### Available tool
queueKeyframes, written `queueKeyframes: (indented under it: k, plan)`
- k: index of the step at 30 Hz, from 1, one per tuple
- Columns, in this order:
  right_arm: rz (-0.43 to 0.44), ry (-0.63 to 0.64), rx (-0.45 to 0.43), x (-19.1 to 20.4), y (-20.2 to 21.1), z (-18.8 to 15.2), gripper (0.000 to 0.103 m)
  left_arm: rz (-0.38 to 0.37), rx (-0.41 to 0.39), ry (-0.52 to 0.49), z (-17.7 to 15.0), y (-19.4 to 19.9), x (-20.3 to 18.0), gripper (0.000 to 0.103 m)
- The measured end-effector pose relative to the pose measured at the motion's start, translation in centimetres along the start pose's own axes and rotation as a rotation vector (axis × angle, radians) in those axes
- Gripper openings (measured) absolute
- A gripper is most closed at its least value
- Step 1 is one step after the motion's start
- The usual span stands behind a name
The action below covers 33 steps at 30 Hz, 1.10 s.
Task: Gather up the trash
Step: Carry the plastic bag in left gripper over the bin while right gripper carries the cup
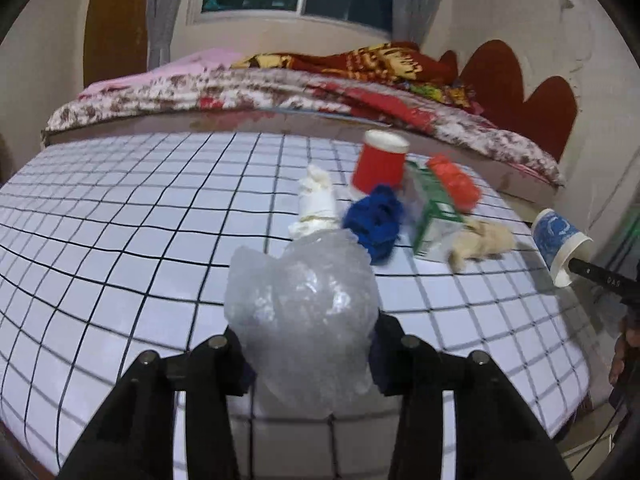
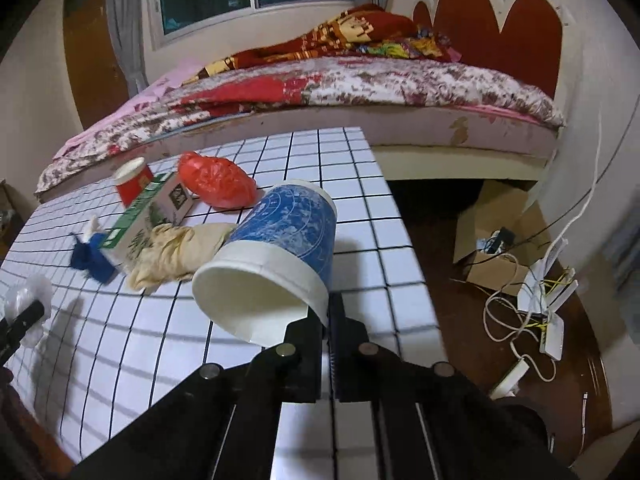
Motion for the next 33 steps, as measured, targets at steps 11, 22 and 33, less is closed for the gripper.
queueKeyframes:
  k: [11, 22, 33]
  plan:
    - [-0.007, -0.045, -0.087, -4.1, 10.0, -1.7, 0.003, -0.097, -0.068, -0.072, -0.6, 5.3, -8.1, 0.045]
    - [-0.070, -0.139, -0.130, -11.8, 15.8, -4.4, 0.003, -0.221, -0.070, -0.171, -2.3, 7.9, -18.1, 0.045]
    - [-0.120, -0.195, -0.141, -17.4, 18.9, -6.7, 0.003, -0.320, -0.045, -0.256, -4.7, 9.2, -27.0, 0.045]
Point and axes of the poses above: each gripper's, at about its wrist camera, not at the fingertips, and y roughly against the way its jaws point, x to its left, z to its top, the point moved 10 cm from there along -y, roughly the way its jaws point, and after that the axes turned 4 degrees about -x, right-handed, at the moved point
